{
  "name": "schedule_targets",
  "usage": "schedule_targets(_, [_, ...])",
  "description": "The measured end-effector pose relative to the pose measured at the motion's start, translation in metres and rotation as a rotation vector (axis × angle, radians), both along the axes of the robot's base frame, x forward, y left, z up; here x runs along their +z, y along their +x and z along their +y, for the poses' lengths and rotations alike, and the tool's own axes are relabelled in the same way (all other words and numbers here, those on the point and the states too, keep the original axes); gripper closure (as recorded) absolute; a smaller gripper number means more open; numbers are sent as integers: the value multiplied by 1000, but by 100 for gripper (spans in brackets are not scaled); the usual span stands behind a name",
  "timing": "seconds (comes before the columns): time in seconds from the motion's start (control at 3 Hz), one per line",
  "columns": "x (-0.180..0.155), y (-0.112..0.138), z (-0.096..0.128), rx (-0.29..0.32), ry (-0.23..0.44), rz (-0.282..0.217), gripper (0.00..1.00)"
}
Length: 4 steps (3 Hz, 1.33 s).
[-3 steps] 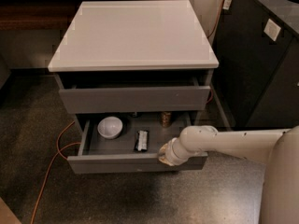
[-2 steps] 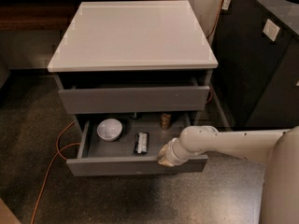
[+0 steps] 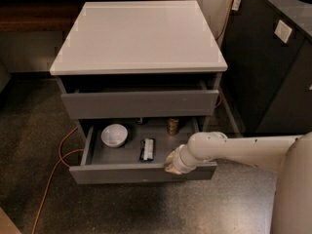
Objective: Pick orange can from middle drawer and place on counter
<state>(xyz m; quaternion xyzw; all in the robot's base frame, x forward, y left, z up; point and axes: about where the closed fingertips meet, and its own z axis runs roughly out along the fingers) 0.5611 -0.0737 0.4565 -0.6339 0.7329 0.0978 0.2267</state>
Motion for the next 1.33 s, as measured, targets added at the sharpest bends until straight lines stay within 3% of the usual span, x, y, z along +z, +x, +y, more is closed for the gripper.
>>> schedule_targets(0.33, [-2, -24, 4, 8, 3, 4, 97])
schedule_targets(1.0, [-2, -24, 4, 8, 3, 4, 51])
schedule_targets(1.33, [-2, -41, 7, 5, 9, 7, 28])
